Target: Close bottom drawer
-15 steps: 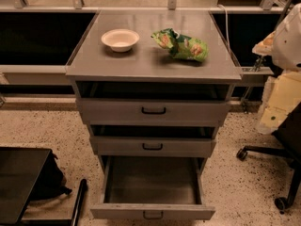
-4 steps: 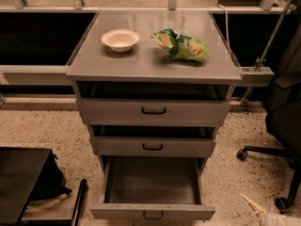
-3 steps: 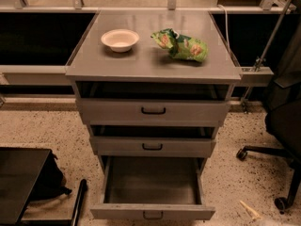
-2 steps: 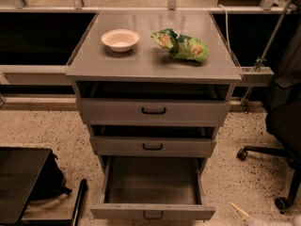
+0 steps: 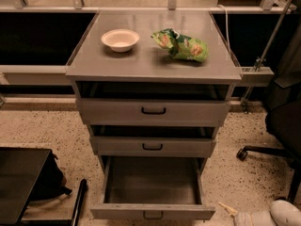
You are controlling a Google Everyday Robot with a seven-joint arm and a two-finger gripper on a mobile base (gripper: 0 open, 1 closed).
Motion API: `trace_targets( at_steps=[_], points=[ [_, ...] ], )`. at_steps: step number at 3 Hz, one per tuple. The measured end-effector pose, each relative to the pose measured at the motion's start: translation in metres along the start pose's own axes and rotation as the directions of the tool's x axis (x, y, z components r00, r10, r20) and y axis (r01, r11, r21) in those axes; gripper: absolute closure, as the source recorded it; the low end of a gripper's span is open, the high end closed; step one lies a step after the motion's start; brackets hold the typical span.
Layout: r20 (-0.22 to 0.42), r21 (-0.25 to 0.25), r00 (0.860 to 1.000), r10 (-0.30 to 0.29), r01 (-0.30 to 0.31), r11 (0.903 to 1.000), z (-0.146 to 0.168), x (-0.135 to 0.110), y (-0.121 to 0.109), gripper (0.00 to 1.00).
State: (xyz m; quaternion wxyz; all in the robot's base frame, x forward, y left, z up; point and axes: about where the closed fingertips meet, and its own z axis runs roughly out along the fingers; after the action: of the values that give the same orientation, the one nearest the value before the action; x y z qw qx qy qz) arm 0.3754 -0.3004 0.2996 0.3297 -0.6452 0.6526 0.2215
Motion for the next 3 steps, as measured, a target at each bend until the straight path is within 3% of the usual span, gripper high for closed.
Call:
trace_targets(
  at_steps=[2, 3],
  points=[
    [0.002, -0.012, 1.000, 0.027, -0.027, 0.9996, 0.005, 0.009, 0.009, 0.00],
    [0.035, -0.052, 0.995, 0.088, -0.086, 0.9949, 0.017, 0.044, 0.052, 0.00]
  ],
)
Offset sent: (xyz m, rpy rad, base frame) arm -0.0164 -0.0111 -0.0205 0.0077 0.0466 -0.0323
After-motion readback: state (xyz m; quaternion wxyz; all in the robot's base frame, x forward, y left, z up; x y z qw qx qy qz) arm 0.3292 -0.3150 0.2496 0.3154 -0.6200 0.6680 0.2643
